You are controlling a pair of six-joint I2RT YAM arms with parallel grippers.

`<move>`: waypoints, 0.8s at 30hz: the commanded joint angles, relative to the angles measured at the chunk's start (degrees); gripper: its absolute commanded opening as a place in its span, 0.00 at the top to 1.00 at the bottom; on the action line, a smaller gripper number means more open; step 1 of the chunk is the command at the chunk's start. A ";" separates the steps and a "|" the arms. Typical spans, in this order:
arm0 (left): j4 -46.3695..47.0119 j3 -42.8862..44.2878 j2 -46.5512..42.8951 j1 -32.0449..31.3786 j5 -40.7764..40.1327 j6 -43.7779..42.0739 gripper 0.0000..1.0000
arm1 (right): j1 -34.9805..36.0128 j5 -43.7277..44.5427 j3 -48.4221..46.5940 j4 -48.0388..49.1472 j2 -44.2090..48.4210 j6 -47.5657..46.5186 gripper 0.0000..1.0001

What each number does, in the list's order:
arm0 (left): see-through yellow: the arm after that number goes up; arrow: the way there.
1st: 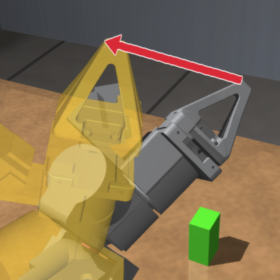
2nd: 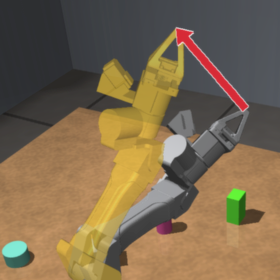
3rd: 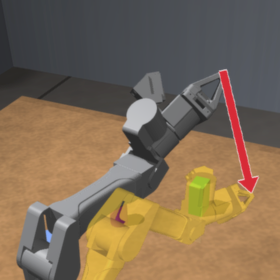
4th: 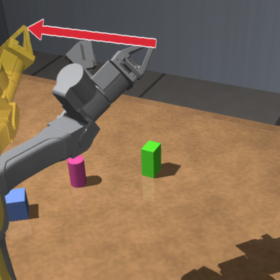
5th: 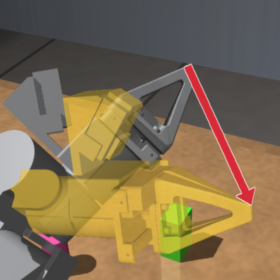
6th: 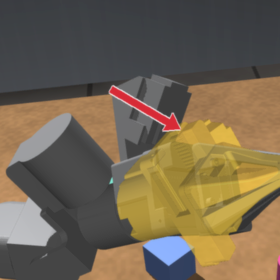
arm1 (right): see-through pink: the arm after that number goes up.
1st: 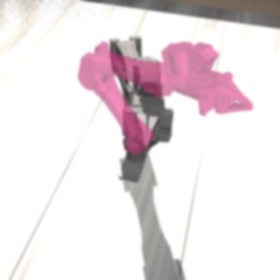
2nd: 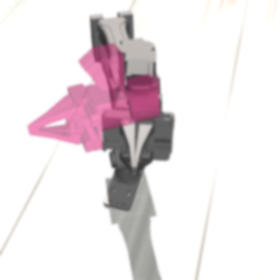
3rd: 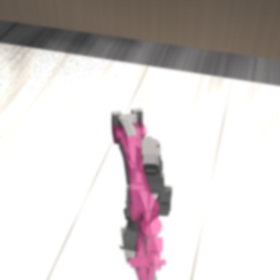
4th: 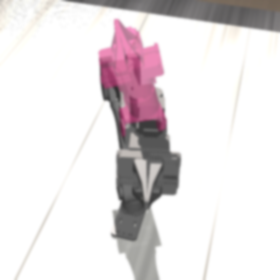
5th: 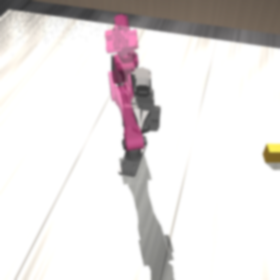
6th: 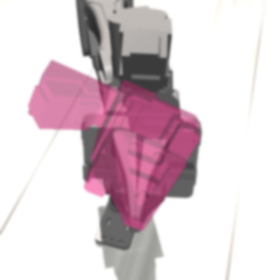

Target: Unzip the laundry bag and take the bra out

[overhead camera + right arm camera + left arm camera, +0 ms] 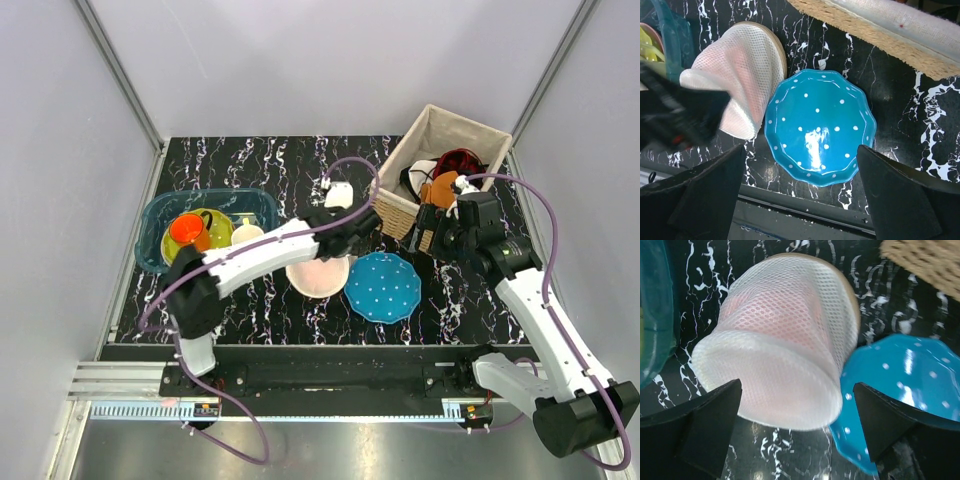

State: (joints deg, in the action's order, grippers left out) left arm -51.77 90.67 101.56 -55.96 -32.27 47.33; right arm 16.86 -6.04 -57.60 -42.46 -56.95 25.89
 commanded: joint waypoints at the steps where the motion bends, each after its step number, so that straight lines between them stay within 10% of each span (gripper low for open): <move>1: -3.51 4.42 7.67 -0.37 -10.00 11.46 0.01 | 0.10 -4.76 -2.87 0.18 1.05 0.04 0.00; 8: -2.81 7.68 14.45 -0.29 -9.13 10.06 0.05 | 0.10 -5.91 0.21 0.09 2.10 0.83 0.00; 13: -5.45 5.92 10.43 -0.20 -10.35 10.07 1.00 | 0.10 -5.47 1.53 0.44 2.80 1.36 0.00; 18: -4.31 1.36 -1.69 1.38 -9.13 2.00 1.00 | 0.10 -5.29 2.23 1.67 3.16 1.09 0.00; 24: 5.00 -8.82 -22.08 9.28 10.88 -14.88 1.00 | 0.10 -11.26 2.76 8.16 2.02 4.51 0.00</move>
State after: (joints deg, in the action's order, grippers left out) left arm -54.08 86.94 92.01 -51.83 -33.69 44.07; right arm 16.86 -12.25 -55.13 -41.32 -54.94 27.42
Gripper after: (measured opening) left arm 0.028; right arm 0.994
